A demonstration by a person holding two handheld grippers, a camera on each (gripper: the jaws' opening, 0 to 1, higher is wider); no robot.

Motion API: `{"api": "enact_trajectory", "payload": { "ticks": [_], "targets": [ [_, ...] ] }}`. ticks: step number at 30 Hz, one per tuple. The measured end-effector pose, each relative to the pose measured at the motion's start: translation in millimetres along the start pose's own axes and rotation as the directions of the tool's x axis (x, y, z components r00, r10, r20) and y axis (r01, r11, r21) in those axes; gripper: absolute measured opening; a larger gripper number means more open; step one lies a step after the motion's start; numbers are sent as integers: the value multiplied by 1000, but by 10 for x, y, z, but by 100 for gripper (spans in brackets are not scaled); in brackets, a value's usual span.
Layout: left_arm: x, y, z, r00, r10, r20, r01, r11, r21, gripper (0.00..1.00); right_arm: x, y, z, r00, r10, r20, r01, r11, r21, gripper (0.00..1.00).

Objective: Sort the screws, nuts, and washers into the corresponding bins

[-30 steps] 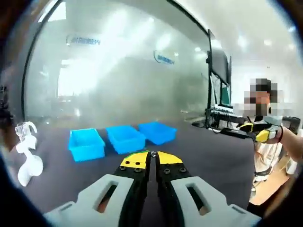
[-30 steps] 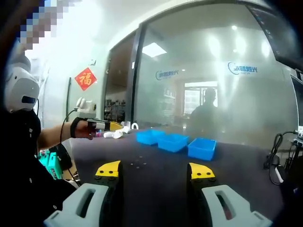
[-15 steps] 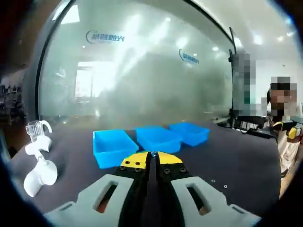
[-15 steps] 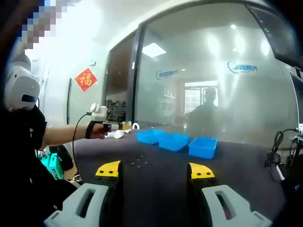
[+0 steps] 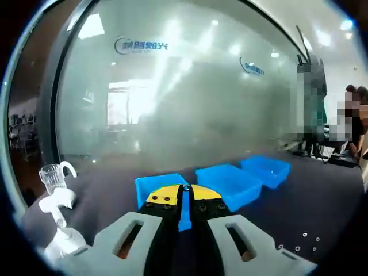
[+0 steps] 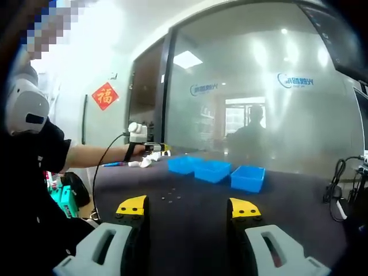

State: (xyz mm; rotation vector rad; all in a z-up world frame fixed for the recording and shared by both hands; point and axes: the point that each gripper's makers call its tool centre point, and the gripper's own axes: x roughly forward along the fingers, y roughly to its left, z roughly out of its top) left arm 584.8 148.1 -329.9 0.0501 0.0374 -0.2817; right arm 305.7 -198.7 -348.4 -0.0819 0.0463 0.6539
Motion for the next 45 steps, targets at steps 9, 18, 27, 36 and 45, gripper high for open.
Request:
{"api": "enact_trajectory", "payload": {
  "ticks": [9,18,27,36,45],
  "targets": [
    [420,292,-26,997,50,-50,-54,995,-84,5,5,40,7,1000,4,-13,-4,1000,-4,49],
    [648,345,30,997,56,-52,-60,995,-78,5,25,69,30,1000,12,-24,-12,1000,-15,49],
    [693,319,-28,997,40,-59,-44,997,-63,6,-9,37,30,1000,6,-26,-7,1000,-14,49],
    [679,249,26,998,19,-54,-20,1000,-19,37,-23,19,12,1000,4,-23,-4,1000,-8,49],
    [511,216,68,999,-9,-40,8,1000,-22,41,-6,32,12,1000,10,-18,-10,1000,-7,49]
  ]
}}
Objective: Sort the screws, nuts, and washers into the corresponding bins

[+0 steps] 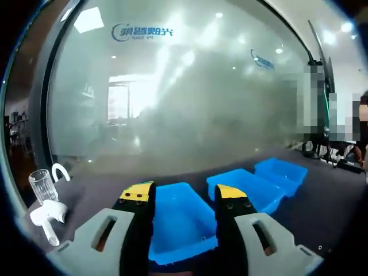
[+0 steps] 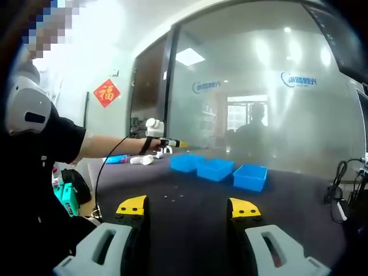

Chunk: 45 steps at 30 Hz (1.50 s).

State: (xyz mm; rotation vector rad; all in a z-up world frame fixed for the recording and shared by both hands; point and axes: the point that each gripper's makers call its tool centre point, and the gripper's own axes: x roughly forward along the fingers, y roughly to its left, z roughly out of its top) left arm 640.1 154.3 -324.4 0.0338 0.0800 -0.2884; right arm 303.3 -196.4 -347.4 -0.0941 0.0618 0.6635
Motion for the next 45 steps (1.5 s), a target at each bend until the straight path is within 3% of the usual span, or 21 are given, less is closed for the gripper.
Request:
{"api": "enact_trajectory", "payload": {
  "ticks": [8,13,17,26,40,45],
  "targets": [
    [-357,-101,50,998,-48,44,48,999,1,40,23,-22,-1,1000,0,6,0,1000,0,49],
    [-818,-372,-33,993,-87,77,87,996,3,40,15,-45,-6,1000,-5,8,5,1000,1,49],
    [-1067,-440,-62,989,-102,105,104,994,-20,40,15,-67,-7,1000,-10,10,10,1000,4,49],
    [-1737,-665,99,972,-134,196,143,989,-34,40,40,-90,20,1000,-13,17,13,1000,2,49],
    [-2421,-700,-71,961,-181,207,187,982,-11,40,76,-88,48,1000,-10,27,10,1000,0,49],
    [-2609,-671,-175,965,-182,191,187,982,-9,40,55,-107,57,999,-17,29,17,1000,0,49]
  ]
}}
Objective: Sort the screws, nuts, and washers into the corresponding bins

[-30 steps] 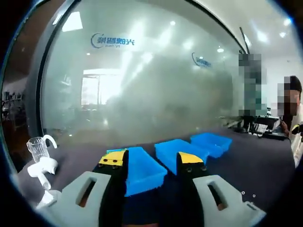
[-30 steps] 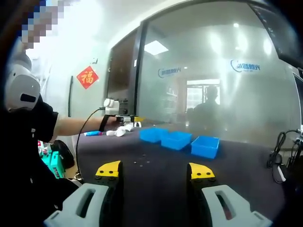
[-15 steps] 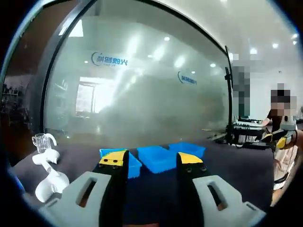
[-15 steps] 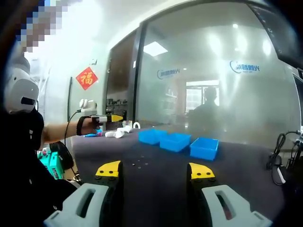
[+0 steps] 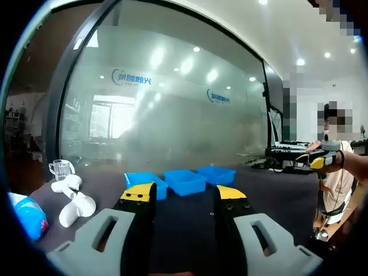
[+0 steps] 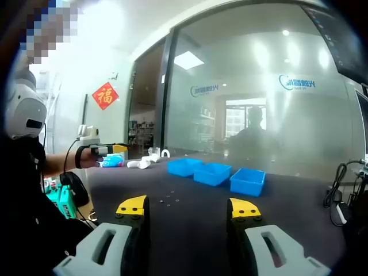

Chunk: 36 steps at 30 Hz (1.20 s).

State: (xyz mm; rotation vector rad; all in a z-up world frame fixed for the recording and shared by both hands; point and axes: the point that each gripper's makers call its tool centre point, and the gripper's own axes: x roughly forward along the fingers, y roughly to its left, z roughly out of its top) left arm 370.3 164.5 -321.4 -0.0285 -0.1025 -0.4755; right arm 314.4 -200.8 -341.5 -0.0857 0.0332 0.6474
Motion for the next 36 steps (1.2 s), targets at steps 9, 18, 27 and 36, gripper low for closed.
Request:
{"api": "enact_trajectory", "payload": {
  "ticks": [9,18,27,36],
  "targets": [
    [-174,-247,-169,989,-127,-82,129,991,32,40,-21,-10,3,1000,-5,-5,5,1000,-4,49],
    [-200,-541,-357,927,-321,-195,331,943,23,40,8,50,-49,999,20,-32,-20,1000,-8,49],
    [-238,-613,-408,881,-404,-247,408,912,-38,40,9,88,-85,999,26,-41,-26,1000,-6,49],
    [-163,-625,-462,839,-428,-337,444,895,-33,40,27,135,-106,998,41,-50,-42,999,-16,49]
  ]
}}
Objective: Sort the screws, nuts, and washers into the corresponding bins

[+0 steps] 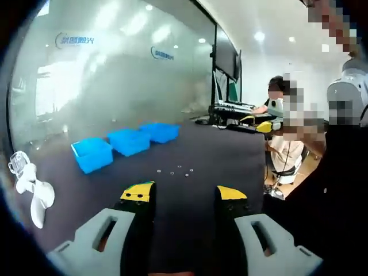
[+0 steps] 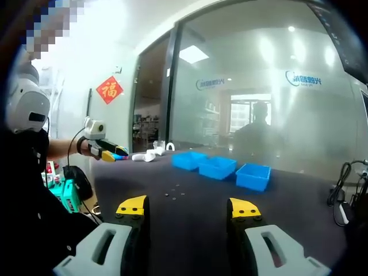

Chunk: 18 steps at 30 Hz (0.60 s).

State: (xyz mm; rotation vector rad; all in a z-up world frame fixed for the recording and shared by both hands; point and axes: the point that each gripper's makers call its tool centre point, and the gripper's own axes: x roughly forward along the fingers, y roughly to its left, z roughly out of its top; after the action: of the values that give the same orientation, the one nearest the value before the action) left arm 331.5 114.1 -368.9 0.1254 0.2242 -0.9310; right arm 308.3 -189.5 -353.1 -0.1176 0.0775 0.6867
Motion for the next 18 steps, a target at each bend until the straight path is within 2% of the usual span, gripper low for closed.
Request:
{"api": "enact_trajectory", "payload": {
  "ticks": [2,4,5,11,15,18],
  "targets": [
    [47,21,-9,1000,-5,-29,4,1000,-21,40,3,11,-5,1000,3,0,-3,1000,1,49],
    [86,84,-141,991,9,-136,-17,998,-58,39,5,19,-14,1000,4,-3,-4,1000,0,49],
    [112,100,-151,988,7,-156,-13,999,-34,38,3,20,-19,1000,3,-4,-3,1000,-2,49],
    [259,53,5,985,-49,-164,45,999,-31,39,-1,33,-68,1000,4,-10,-4,1000,4,49],
    [357,48,62,976,-47,-213,49,999,7,39,6,43,-88,1000,7,-13,-7,1000,5,49],
    [430,20,65,966,-67,-249,68,998,-2,39,8,41,-93,1000,7,-13,-7,1000,5,49]
  ]
}}
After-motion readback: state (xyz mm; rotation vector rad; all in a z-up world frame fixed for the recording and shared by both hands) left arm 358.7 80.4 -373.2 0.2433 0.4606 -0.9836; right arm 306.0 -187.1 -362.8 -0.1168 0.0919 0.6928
